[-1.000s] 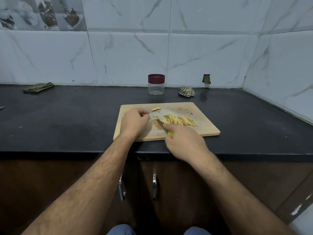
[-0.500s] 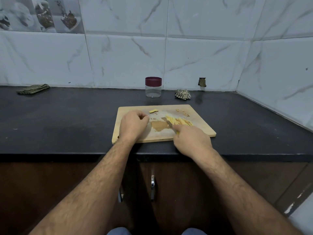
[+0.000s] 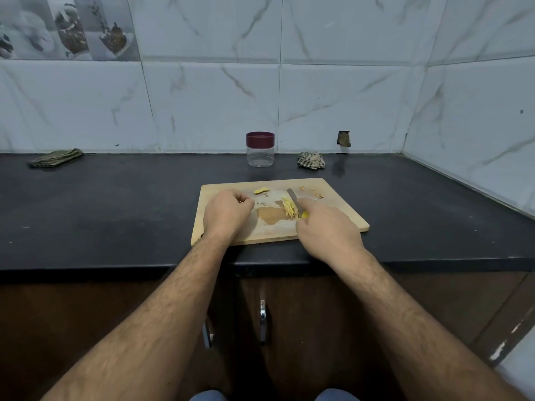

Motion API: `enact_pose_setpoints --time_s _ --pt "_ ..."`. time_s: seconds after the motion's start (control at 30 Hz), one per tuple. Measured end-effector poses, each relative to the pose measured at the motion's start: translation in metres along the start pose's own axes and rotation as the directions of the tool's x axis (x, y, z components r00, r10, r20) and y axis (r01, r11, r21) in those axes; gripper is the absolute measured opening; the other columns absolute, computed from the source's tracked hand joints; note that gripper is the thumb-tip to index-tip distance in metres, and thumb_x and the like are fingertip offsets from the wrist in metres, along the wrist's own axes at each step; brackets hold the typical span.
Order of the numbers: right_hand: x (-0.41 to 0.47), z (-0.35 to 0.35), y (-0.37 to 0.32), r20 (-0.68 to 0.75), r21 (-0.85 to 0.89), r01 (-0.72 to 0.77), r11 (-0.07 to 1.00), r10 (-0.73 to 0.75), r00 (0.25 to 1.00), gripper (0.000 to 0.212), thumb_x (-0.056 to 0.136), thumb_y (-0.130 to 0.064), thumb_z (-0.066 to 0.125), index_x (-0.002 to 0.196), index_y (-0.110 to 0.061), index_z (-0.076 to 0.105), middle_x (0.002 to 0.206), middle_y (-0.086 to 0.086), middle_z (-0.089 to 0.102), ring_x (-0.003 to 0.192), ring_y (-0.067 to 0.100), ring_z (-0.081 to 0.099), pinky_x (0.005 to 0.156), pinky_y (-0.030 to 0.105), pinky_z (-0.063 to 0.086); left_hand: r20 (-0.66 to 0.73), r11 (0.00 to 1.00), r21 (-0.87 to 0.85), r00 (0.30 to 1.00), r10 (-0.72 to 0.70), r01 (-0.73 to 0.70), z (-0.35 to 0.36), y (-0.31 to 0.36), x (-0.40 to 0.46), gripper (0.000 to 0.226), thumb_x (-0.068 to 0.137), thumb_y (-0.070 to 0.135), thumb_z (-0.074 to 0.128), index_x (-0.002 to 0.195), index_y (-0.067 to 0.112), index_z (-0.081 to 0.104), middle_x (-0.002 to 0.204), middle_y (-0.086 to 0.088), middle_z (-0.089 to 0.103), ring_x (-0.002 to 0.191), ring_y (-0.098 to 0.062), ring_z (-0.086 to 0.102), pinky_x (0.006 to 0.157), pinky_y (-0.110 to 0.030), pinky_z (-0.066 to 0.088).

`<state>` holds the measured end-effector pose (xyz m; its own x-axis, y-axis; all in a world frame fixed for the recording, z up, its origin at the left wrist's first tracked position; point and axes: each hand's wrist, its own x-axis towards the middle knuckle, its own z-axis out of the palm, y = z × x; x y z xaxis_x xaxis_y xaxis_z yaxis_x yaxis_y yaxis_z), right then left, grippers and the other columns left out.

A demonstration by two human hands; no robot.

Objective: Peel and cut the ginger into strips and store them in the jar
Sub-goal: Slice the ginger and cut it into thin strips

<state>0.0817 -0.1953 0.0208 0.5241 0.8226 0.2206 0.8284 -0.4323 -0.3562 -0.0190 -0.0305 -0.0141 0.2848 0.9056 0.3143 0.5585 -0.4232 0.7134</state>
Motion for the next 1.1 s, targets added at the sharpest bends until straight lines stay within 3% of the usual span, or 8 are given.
enact_pose_setpoints --time_s 0.13,0.27,0.43,0.57,0.67,0.77,0.93,1.1 --pt "0.014 0.003 -0.007 0.022 0.091 -0.023 0.996 0.021 1.000 0.044 0.093 -0.011 0.037 0.137 -0.017 0.039 0.109 0.007 0.061 0.094 0.030 0.055 0.073 0.039 0.044 0.020 0.998 0.051 0.999 -0.043 0.042 0.000 0.007 0.014 0.014 0.090 0.034 0.060 0.077 0.033 0.066 0.091 0.014 0.068 0.093 -0.016 0.061 0.076 -0.031 0.049" --pt "0.033 0.007 -0.018 0.032 0.200 -0.037 0.979 0.031 0.999 0.029 0.091 -0.006 0.037 0.119 -0.010 0.044 0.109 0.009 0.058 0.088 0.028 0.051 0.069 0.038 0.042 0.018 0.996 0.070 0.999 0.051 -0.052 0.001 0.014 0.035 0.009 0.091 0.028 0.062 0.088 0.032 0.069 0.092 0.012 0.067 0.096 -0.016 0.062 0.082 -0.033 0.052" --pt "0.043 0.020 -0.019 0.047 0.308 -0.078 0.948 0.066 0.997 0.037 0.095 -0.008 0.037 0.131 -0.010 0.041 0.118 0.012 0.060 0.090 0.025 0.047 0.071 0.036 0.039 0.084 0.980 0.152 0.990 0.115 -0.126 0.014 0.026 0.065 0.014 0.091 0.026 0.066 0.103 0.023 0.072 0.105 0.004 0.071 0.103 -0.017 0.063 0.087 -0.032 0.051" --pt "0.050 0.031 -0.013 0.051 0.333 -0.092 0.939 0.080 0.996 0.036 0.090 -0.012 0.034 0.126 -0.013 0.039 0.092 0.016 0.067 0.079 0.032 0.062 0.070 0.040 0.054 0.206 0.939 0.288 0.970 0.131 -0.188 0.028 0.031 0.083 0.018 0.088 0.030 0.068 0.105 0.026 0.072 0.106 0.005 0.070 0.102 -0.017 0.062 0.083 -0.031 0.052" --pt "0.054 0.032 -0.009 0.083 0.329 -0.105 0.938 0.082 0.993 0.040 0.089 -0.012 0.034 0.128 -0.014 0.037 0.084 0.013 0.068 0.068 0.030 0.065 0.062 0.036 0.055 0.274 0.920 0.336 0.955 0.112 -0.204 0.032 0.031 0.090 0.017 0.087 0.031 0.072 0.102 0.026 0.073 0.103 0.006 0.071 0.099 -0.016 0.062 0.081 -0.029 0.051" --pt "0.053 0.031 -0.007 0.102 0.337 -0.117 0.934 0.088 0.991 0.037 0.091 -0.013 0.033 0.128 -0.016 0.037 0.077 0.010 0.067 0.055 0.024 0.063 0.053 0.031 0.051 0.253 0.923 0.321 0.959 0.131 -0.211 0.032 0.028 0.091 0.012 0.088 0.025 0.069 0.098 0.026 0.075 0.101 0.005 0.072 0.096 -0.015 0.063 0.083 -0.030 0.052" --pt "0.053 0.035 -0.010 0.027 0.288 -0.076 0.955 0.071 0.997 0.033 0.094 -0.016 0.034 0.126 -0.014 0.040 0.089 0.008 0.065 0.074 0.031 0.064 0.069 0.040 0.055 0.171 0.945 0.278 0.977 0.125 -0.170 0.022 0.028 0.084 0.022 0.087 0.011 0.058 0.089 0.021 0.077 0.095 0.003 0.074 0.089 -0.018 0.065 0.075 -0.029 0.053" --pt "0.049 0.030 -0.014 0.041 0.267 -0.083 0.960 0.075 0.996 0.032 0.093 -0.013 0.034 0.125 -0.014 0.040 0.089 0.008 0.064 0.075 0.030 0.063 0.065 0.038 0.052 0.300 0.992 -0.056 0.950 -0.093 0.114 0.004 0.033 0.068 0.011 0.085 0.011 0.070 0.075 0.007 0.073 0.066 -0.006 0.071 0.057 -0.016 0.062 0.067 -0.031 0.059"
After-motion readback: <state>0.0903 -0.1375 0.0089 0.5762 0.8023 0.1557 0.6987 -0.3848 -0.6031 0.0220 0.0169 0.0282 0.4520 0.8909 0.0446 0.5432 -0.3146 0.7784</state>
